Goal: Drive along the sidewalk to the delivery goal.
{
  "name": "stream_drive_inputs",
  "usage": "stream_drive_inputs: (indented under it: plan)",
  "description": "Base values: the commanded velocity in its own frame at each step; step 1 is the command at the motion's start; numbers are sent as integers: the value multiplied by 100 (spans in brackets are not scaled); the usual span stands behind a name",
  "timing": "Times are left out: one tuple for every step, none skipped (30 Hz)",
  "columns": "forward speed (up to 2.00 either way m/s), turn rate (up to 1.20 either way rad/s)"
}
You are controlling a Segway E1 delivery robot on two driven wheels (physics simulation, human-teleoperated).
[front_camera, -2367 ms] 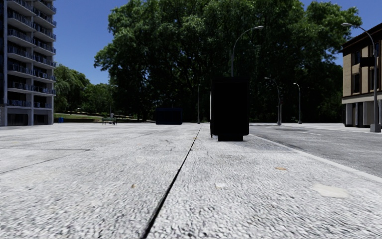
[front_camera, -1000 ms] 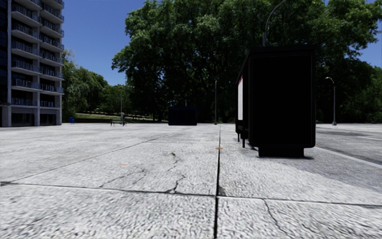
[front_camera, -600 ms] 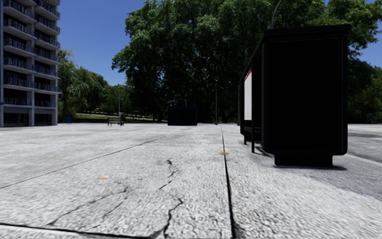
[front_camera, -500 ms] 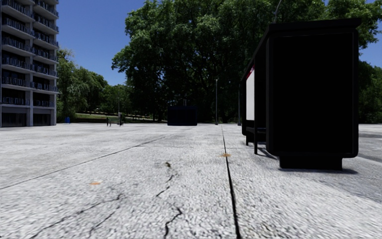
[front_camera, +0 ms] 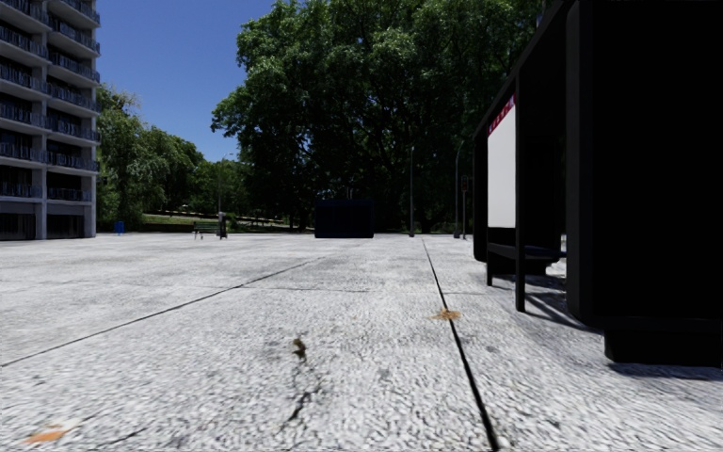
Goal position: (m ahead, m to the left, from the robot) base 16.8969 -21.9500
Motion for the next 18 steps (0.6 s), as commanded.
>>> stream_drive_inputs:
  plan:
    - [200, 0]
    - [200, 0]
    - [200, 0]
    - [200, 0]
    - [200, 0]
    - [200, 0]
    - [200, 0]
    - [200, 0]
    - [200, 0]
    - [200, 0]
    - [200, 0]
    - [200, 0]
    - [200, 0]
    - [200, 0]
    - [200, -12]
    - [200, -20]
    - [200, -23]
    - [200, -23]
